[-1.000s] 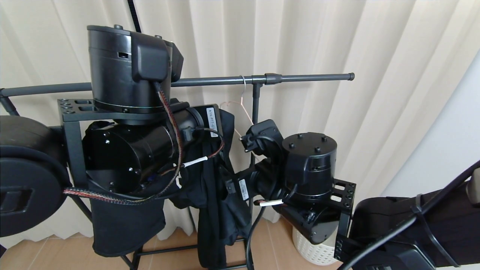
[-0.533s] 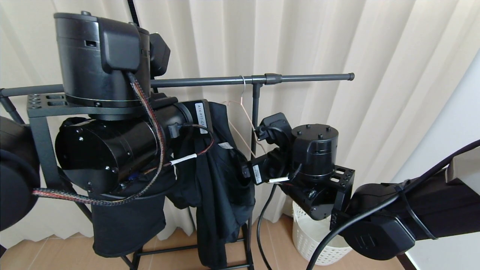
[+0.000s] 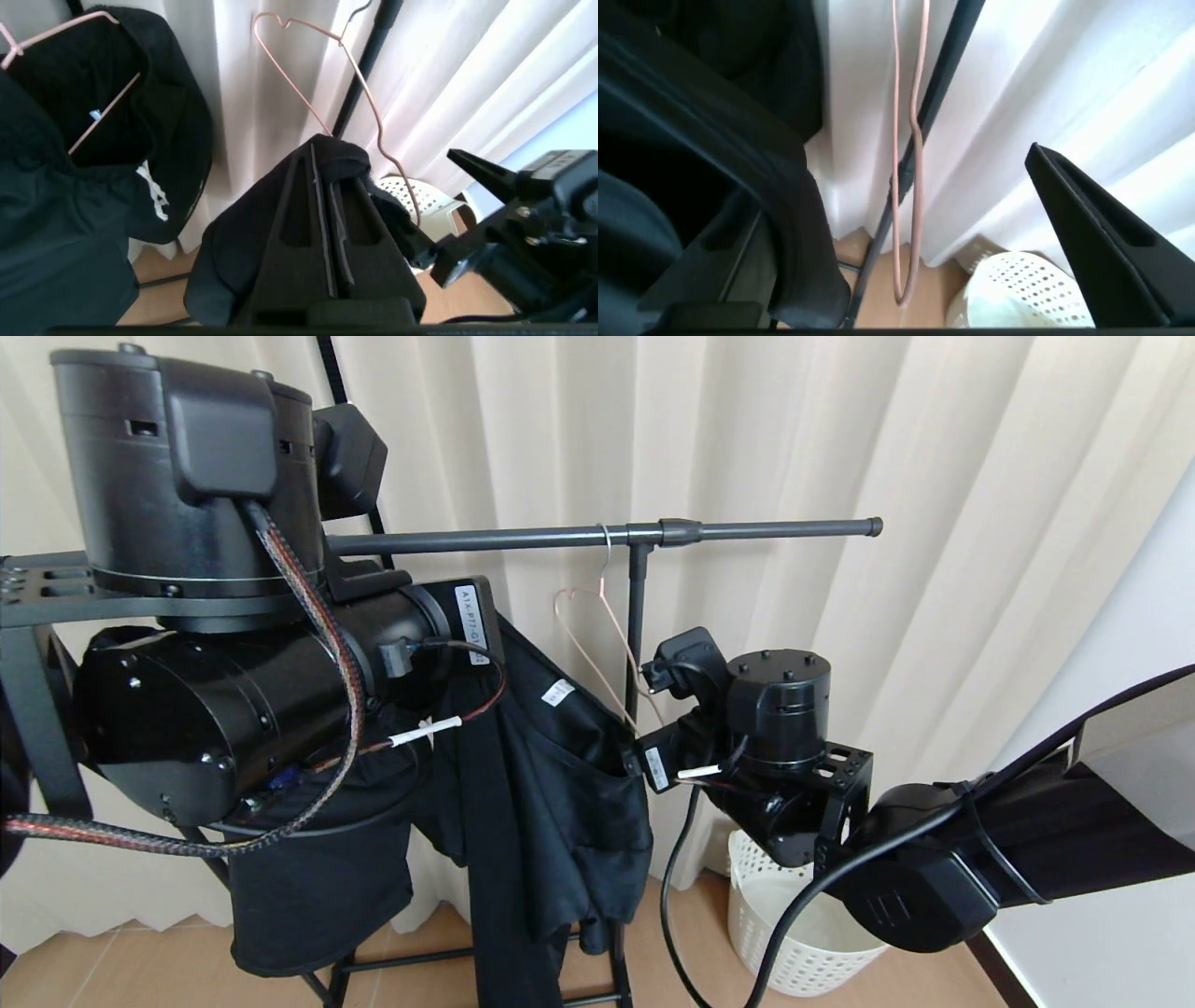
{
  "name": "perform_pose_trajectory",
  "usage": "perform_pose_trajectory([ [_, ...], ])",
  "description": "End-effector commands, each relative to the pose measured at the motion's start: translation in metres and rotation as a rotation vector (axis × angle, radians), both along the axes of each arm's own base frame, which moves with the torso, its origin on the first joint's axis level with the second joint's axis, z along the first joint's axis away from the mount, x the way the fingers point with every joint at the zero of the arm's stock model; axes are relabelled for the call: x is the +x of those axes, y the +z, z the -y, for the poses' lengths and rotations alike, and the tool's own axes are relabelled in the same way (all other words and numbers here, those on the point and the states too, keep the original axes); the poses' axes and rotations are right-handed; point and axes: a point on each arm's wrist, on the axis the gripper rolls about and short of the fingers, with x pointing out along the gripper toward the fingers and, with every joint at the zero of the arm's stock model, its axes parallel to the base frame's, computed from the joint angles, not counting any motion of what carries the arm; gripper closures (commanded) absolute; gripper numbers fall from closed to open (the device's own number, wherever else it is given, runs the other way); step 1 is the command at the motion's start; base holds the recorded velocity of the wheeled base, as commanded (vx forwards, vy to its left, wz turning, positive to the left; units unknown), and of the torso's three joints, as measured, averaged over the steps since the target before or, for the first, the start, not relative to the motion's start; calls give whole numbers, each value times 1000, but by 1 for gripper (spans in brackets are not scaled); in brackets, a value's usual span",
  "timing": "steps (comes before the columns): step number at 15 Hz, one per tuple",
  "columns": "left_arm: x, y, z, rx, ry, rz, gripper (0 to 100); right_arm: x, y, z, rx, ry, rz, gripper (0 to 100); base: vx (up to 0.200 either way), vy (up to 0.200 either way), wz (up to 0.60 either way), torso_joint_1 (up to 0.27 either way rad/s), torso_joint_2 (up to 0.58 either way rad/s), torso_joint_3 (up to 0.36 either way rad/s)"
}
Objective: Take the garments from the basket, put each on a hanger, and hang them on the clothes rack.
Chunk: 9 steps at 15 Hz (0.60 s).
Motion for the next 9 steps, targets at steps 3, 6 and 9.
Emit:
perform_pose_trajectory([
  [3, 2, 1, -7, -6, 22, 4, 100, 0, -6, 5, -32, -7, -15, 0, 0, 0, 0, 0, 0, 0],
  [6, 4, -2, -17, 3, 56, -5, 100, 6, -8, 17, -90, -26, -7, 0, 0, 0, 0, 0, 0, 0],
  [9, -1, -12, -22, 36, 57, -31, 100, 14, 6, 25, -61, -59, 28, 0, 0, 0, 0, 0, 0, 0],
])
